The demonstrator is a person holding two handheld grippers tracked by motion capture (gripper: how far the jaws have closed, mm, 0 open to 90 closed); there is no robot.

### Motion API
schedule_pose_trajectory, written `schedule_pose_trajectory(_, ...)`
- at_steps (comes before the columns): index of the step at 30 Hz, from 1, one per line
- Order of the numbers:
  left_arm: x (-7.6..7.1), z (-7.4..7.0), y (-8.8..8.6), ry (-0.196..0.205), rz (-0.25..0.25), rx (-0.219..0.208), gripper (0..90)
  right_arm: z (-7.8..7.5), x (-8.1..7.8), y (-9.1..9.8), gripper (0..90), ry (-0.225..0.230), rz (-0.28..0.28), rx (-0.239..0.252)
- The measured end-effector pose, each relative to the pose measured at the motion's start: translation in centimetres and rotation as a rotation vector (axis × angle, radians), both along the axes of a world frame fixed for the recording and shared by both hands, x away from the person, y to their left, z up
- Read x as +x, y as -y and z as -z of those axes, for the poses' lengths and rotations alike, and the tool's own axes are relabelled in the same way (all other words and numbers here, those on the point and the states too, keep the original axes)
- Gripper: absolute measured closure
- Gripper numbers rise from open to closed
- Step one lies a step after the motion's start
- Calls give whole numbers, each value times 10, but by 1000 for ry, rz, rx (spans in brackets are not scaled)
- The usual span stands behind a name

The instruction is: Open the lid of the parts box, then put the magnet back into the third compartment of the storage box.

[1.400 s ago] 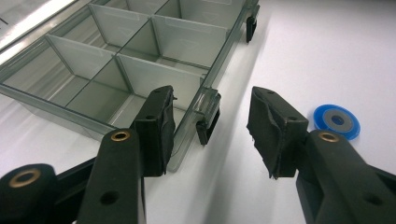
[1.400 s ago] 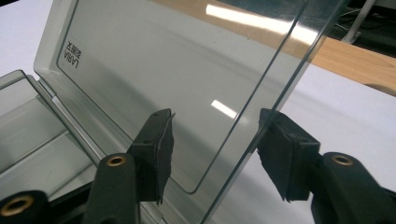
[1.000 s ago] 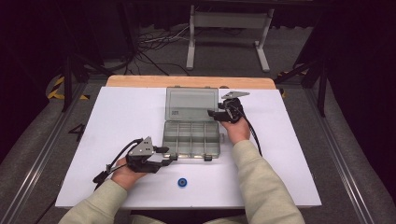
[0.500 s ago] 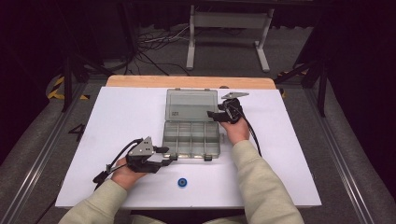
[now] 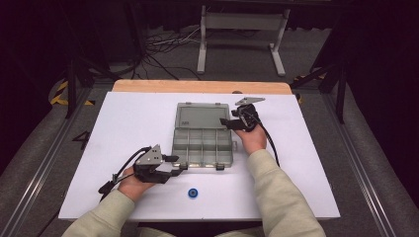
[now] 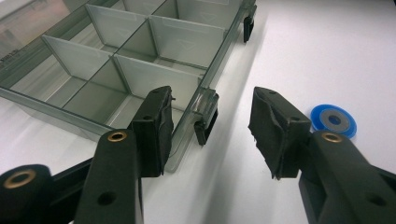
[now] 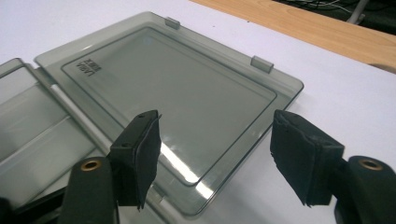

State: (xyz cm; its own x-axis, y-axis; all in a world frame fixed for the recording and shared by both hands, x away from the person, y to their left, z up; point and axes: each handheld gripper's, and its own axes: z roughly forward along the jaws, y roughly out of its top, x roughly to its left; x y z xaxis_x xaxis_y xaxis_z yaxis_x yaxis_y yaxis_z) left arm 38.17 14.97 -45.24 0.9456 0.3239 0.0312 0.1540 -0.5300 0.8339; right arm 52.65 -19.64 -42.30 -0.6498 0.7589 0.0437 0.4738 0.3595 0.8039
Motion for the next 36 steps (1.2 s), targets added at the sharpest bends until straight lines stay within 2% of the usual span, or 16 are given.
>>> schedule_pose_trajectory(3,-1,-1,0,18,-8,0,455,-4,-4,0,327,9,-9,-2)
schedule_pose_trajectory(5,-2,-3,-2,17,-14,-14,451,-11,-13,0,326,45,-18,-16)
schedule_pose_trajectory(7,-2,-5,-3,29,-19,-16,438,-16,-20,0,320,66,-29,-9)
schedule_pose_trajectory(9,-3,-6,-4,25,-21,-23,423,-23,-29,0,314,96,-41,8)
schedule_pose_trajectory(12,-3,-10,-10,44,-44,-33,400,-30,-37,1,301,119,-56,23)
schedule_pose_trajectory(14,-3,-12,-12,42,-57,-40,382,-34,-41,1,294,131,-64,24)
schedule_pose_trajectory(18,-2,-16,-20,19,-107,-70,279,-43,-57,3,275,169,-101,27)
schedule_pose_trajectory(20,-3,-19,-25,30,-119,-84,271,-44,-64,4,269,175,-107,45)
schedule_pose_trajectory(27,-7,-24,-30,39,-128,-94,252,-46,-85,5,243,199,-136,82)
schedule_pose_trajectory(36,-13,-29,-37,41,-147,-106,248,-54,-104,8,224,232,-174,124)
